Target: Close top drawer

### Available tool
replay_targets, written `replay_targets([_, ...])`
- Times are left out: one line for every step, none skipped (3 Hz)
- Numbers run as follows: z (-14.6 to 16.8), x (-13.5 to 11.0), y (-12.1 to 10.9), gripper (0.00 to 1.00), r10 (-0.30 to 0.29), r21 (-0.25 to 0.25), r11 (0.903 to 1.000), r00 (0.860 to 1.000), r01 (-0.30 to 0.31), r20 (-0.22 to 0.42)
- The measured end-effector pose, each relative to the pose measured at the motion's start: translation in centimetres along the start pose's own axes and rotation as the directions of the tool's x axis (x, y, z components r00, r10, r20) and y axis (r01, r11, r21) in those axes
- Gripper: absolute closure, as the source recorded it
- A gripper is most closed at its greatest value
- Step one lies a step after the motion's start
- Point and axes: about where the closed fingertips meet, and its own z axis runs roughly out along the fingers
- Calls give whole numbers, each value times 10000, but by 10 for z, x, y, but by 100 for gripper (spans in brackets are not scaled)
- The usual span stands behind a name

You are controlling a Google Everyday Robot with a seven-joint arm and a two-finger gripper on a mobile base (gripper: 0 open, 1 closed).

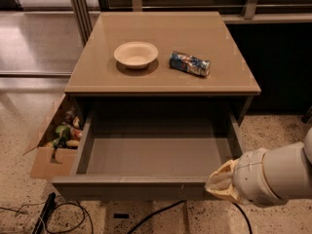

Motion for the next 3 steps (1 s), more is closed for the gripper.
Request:
replay_targets([23,6,10,100,256,-311,9992,9990,-268,-379])
replay_targets([54,25,15,100,639,-464,9966,9953,-674,-725])
replay_targets([82,37,14,100,876,-408,9950,9929,-911,-806])
